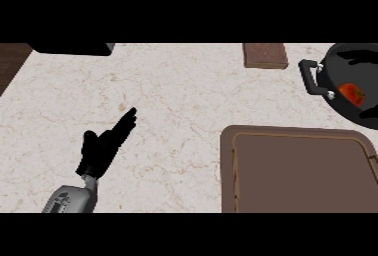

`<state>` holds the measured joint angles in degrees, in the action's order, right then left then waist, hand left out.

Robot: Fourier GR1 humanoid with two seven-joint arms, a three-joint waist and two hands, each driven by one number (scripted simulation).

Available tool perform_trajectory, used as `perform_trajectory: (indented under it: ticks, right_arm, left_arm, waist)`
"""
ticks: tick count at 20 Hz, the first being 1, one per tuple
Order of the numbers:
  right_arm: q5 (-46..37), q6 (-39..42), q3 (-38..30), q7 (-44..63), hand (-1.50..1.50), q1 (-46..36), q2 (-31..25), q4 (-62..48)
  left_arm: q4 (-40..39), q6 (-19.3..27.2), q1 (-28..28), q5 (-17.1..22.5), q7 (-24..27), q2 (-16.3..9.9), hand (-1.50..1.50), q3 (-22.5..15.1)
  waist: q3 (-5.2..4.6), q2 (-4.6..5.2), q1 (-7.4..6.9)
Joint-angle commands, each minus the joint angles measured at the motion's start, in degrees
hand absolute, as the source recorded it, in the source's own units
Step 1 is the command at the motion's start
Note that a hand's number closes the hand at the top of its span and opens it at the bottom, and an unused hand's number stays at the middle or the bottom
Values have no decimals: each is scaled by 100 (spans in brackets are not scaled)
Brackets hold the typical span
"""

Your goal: Pick the tomato from the tray and place it in the pot

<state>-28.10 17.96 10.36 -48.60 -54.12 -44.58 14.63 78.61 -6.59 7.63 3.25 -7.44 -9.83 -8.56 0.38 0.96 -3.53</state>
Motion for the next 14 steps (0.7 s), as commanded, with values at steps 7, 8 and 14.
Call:
perform_trajectory:
  ticks: [7, 8, 14]
  right_arm:
    - [1850, 1092, -1870, 679, -150, -761, -483, -1044]
    - [1970, 1215, -1993, 822, -150, -846, -630, -1113]
    - [2395, 1808, -2416, 873, -150, -619, -1252, -1239]
  left_arm:
    - [-180, -11, 57, 24, -22, -10, 0, 104]
    - [-49, 12, -108, -46, 40, 53, 0, -26]
    - [-64, -133, -72, 36, 75, -36, 0, 43]
  waist:
    - [-9, 82, 38]
    - [-7, 71, -9]
    - [19, 148, -24]
